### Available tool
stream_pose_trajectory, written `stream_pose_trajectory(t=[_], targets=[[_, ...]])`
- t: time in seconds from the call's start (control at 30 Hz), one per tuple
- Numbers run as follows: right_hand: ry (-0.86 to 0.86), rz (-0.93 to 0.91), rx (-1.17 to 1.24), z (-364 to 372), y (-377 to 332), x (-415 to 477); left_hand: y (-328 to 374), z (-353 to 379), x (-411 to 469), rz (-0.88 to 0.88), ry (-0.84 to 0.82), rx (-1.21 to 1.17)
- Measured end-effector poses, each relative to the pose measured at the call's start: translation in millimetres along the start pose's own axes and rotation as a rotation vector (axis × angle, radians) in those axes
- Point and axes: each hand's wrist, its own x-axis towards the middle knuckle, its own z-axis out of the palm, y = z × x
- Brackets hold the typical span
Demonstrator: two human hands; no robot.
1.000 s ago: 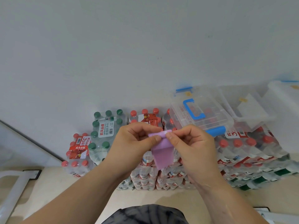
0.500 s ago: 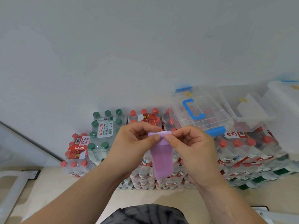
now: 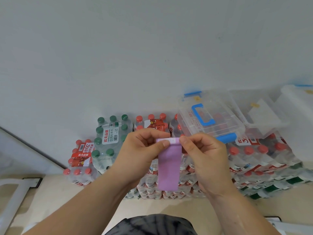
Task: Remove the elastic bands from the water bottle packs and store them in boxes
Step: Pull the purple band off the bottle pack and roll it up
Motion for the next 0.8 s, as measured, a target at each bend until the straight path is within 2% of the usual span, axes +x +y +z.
stream_pose_trajectory(t=[0.13, 0.43, 0.63, 0.8], targets=[[0.004, 0.043, -0.001, -1.0, 1.7, 1.1, -1.5, 0.7, -0.5, 0.015, 0.01, -0.009], [-0.006, -0.029, -0.019, 1.8, 0.3, -1.5, -6.8, 1.2, -0.9, 0.06, 0.046, 0.076], [0.003, -0.071, -0.014, -5.3, -0.4, 1.4, -4.4, 3.7, -3.4, -0.017, 0.003, -0.061], [-0.026, -0.037, 0.043, -3.8, -2.1, 1.0, -3.0, 3.6, -2.7, -0.006, -0.014, -0.052]])
